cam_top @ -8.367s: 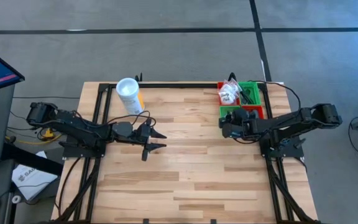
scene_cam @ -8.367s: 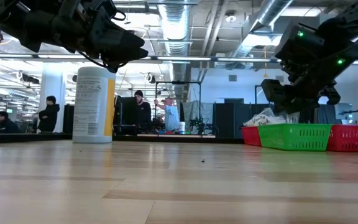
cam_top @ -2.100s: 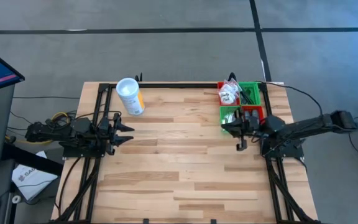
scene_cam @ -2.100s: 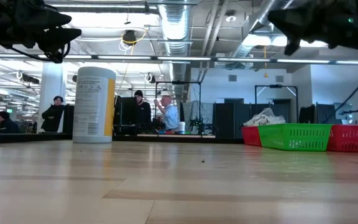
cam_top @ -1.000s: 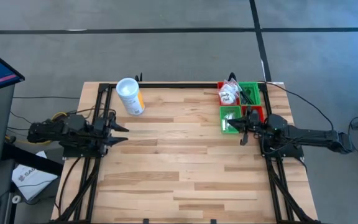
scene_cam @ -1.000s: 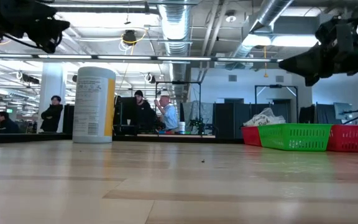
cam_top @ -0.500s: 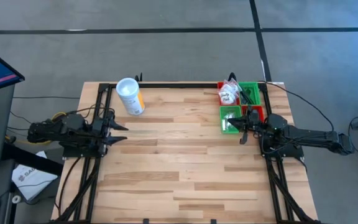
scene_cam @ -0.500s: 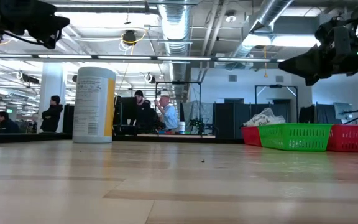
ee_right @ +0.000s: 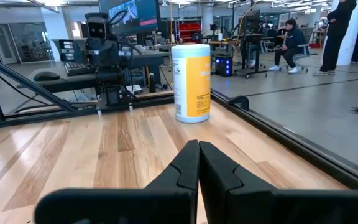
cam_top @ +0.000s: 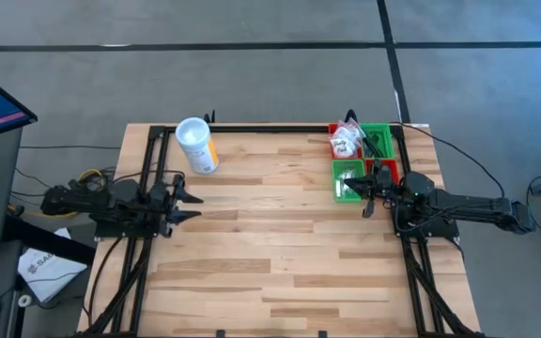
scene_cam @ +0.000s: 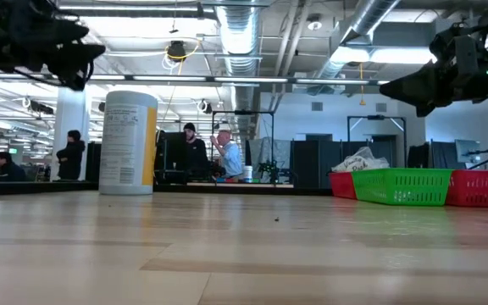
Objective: Pick & Place Travel size toiletries
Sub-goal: Return to Home Position
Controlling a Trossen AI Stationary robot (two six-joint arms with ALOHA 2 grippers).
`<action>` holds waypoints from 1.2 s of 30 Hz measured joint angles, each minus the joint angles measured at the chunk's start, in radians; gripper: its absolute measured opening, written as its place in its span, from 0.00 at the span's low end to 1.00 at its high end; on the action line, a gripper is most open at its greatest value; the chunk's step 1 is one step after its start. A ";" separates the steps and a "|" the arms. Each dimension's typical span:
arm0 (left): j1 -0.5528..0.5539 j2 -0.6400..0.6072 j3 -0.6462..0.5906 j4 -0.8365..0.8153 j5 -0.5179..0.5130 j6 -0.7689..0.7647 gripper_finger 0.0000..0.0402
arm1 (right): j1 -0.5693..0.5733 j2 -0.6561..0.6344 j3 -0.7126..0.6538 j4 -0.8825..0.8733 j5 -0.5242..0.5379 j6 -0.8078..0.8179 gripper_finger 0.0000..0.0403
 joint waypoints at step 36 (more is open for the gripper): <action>0.000 0.205 -0.042 0.019 0.006 -0.059 0.40 | 0.000 0.000 0.000 0.000 0.000 0.000 0.00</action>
